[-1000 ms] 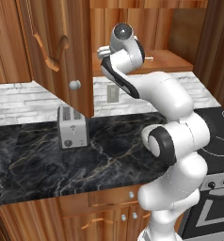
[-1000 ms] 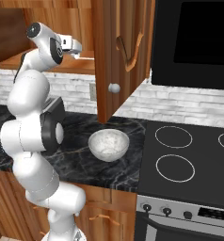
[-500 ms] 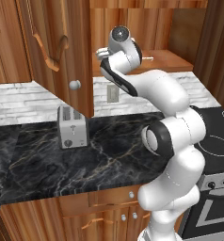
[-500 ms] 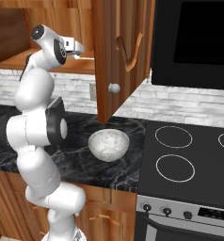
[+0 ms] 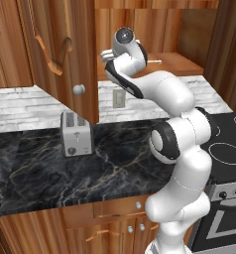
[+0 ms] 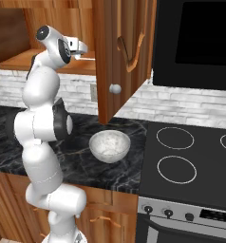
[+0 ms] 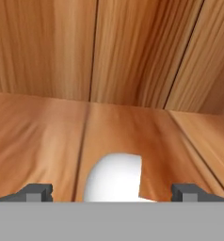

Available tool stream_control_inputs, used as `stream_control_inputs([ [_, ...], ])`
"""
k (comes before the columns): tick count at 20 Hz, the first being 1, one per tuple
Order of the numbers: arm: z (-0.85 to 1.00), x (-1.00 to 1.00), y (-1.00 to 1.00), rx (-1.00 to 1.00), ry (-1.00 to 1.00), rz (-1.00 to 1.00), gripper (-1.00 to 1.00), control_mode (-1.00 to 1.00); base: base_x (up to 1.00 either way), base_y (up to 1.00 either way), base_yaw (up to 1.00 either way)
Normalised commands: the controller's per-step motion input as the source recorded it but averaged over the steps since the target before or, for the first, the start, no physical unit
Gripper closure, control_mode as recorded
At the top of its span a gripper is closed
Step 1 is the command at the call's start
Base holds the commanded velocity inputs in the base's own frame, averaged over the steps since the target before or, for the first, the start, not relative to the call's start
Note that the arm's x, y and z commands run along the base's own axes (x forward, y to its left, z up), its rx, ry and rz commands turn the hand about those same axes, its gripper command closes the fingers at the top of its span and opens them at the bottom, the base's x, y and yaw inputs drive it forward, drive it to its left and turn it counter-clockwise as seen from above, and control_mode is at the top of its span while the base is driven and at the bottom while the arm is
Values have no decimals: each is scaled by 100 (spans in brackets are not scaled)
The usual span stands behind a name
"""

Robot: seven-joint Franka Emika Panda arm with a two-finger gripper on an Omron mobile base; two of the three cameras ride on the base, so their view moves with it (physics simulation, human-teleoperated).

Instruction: Open the cabinet and move the ladle to the pot. Then close the cabinet.

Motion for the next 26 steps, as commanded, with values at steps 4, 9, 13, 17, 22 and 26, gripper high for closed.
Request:
stream_control_inputs([
  [4,0,17,0,0,0,-1,-100,-100,0,0,0],
  [9,-2,5,0,0,0,-1,100,-100,0,0,0],
  [13,-1,0,0,0,4,-2,100,-100,0,0,0],
  [17,-10,0,0,0,8,-1,100,-100,0,0,0],
  [22,-7,-3,0,0,3,0,100,-100,0,0,0],
  [26,0,-24,0,0,-8,0,100,-100,0,0,0],
])
